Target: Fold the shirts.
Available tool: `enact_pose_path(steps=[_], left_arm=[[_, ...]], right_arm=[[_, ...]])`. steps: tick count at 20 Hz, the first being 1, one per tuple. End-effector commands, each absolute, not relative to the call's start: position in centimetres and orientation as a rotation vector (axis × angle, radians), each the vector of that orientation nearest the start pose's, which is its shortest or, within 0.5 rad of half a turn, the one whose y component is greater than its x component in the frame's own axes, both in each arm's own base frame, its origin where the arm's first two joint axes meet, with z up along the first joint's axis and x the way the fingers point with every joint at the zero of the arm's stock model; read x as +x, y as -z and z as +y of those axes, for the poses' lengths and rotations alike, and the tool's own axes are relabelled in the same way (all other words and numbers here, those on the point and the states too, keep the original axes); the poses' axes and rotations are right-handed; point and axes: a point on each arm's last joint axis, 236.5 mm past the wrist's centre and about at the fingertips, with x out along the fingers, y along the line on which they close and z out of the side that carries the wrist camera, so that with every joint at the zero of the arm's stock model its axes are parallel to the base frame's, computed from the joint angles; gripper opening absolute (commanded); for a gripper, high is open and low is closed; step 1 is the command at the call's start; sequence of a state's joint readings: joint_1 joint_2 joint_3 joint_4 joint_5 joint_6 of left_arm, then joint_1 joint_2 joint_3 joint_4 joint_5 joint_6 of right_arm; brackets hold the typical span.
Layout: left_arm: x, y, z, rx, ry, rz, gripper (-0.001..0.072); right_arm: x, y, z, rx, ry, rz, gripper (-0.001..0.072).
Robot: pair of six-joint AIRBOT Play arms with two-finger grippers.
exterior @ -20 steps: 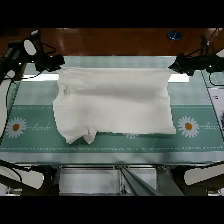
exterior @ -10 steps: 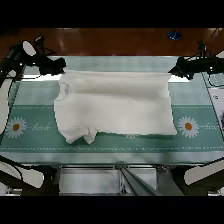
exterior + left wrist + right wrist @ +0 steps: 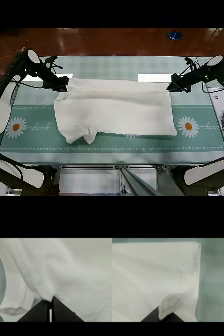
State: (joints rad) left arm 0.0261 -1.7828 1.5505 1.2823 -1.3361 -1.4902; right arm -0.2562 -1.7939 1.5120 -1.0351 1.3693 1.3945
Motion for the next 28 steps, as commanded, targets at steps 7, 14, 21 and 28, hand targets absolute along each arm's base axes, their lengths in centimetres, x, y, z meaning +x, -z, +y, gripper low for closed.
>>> enact_pose_path(steps=[7, 14, 21, 28], left_arm=[[42.8, 7.3, -4.5, -0.21, 0.223, 1.585, 0.0017], [42.3, 7.0, -5.0, -0.241, 0.216, 1.606, 0.0509], [36.5, 3.0, 0.1, -0.392, 0.08, 1.607, 0.0508], [26.3, 4.5, -1.0, -0.994, 0.069, 1.311, 0.0508]], right_arm=[[41.3, 7.5, -0.5, 0.519, -0.171, 1.615, 0.003], [40.0, 7.0, -0.5, 0.528, -0.156, 1.665, 0.0415], [36.8, 3.2, -4.5, 0.405, 0.036, 1.459, 0.0415], [30.7, 2.2, 5.2, 0.667, -0.241, 1.218, 0.0416]])
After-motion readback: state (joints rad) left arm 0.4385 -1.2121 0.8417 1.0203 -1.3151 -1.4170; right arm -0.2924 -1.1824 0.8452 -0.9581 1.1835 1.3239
